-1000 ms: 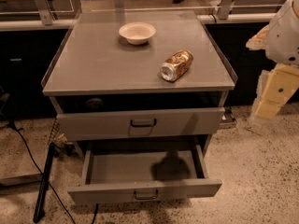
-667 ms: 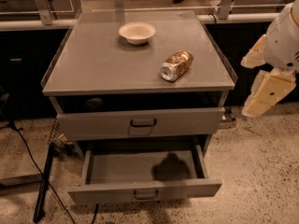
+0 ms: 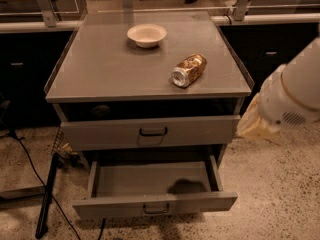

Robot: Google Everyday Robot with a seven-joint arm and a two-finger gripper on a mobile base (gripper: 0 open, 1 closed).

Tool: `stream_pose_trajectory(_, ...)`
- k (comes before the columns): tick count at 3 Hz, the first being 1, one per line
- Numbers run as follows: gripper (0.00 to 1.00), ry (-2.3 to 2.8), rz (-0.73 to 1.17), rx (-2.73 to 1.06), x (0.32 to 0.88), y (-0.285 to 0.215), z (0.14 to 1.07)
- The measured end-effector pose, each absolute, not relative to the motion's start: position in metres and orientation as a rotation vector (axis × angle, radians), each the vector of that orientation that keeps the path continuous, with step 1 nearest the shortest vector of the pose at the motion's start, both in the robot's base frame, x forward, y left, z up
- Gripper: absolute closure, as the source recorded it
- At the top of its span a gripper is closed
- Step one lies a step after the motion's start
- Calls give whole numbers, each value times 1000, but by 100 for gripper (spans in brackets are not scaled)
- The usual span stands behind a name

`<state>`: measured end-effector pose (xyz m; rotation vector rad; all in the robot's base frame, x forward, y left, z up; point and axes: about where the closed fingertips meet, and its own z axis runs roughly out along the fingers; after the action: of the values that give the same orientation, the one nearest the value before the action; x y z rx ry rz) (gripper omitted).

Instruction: Close middle drawer

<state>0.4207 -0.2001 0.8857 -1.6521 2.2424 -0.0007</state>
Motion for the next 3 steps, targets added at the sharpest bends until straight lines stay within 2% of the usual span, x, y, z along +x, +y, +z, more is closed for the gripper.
stream_pose_trajectory(1, 100, 2254, 75, -1621, 406, -193, 827)
stream_pose_trajectory(2, 100, 2295, 236, -1577, 385, -185, 746)
stream_pose_trajectory(3, 100, 2295, 236, -1577, 385, -185, 746)
